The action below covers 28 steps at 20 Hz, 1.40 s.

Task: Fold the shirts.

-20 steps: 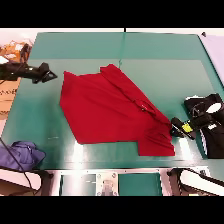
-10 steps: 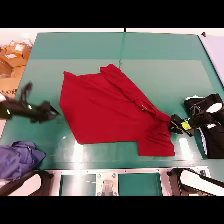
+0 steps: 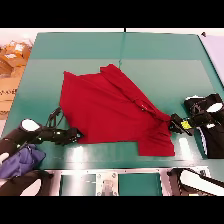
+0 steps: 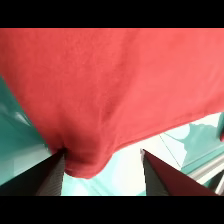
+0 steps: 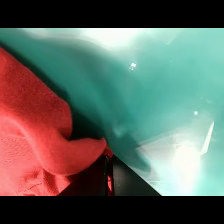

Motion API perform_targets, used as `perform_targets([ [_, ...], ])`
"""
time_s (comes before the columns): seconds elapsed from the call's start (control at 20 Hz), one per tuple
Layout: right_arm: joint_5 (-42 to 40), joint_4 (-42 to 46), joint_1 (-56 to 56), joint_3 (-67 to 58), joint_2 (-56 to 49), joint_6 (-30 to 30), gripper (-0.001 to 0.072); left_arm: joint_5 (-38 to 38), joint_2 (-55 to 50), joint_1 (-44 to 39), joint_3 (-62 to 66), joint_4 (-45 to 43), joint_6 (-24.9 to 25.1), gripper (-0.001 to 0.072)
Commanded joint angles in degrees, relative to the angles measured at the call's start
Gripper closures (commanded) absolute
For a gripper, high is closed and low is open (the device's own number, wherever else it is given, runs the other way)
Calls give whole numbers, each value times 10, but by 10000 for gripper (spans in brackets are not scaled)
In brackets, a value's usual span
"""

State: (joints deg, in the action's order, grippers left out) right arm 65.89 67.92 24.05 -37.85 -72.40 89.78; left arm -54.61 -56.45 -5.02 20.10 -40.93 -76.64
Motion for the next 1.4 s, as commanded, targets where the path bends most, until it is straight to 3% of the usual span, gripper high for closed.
perform_targets([
  [0.0, -2, -5, 0, 0, 0, -2, 696, 25, 2, -24, -11, -28, -27, 183],
  [0.25, -2, -16, 0, 0, 0, -10, 696, 34, 3, -24, -11, -36, -29, 201],
  [0.3, -2, -16, 0, 0, 0, -10, 696, 44, 3, -24, -11, -33, -29, 434],
  [0.35, -2, -18, 0, 0, 0, -12, 696, 52, 3, -24, -11, -30, -28, 622],
  [0.4, -2, -25, -1, 0, 0, -20, 696, 56, 2, -24, -11, -30, -28, 687],
  [0.7, -3, -95, 0, 0, 0, -77, 696, 50, 4, -24, 16, -38, -23, 689],
  [0.9, 42, -296, 0, -9, 14, -215, 696, -22, 4, -24, 120, -113, -25, 689],
  [1.0, 102, -403, 0, -49, 41, -268, 696, -77, 7, -24, 215, -150, -30, 689],
  [1.1, 123, -488, 0, -112, 87, -283, 696, -125, 7, -24, 342, -185, -34, 689],
  [1.35, 47, -594, 13, -330, 227, -283, 696, -172, 7, -24, 726, -226, -39, 689],
])
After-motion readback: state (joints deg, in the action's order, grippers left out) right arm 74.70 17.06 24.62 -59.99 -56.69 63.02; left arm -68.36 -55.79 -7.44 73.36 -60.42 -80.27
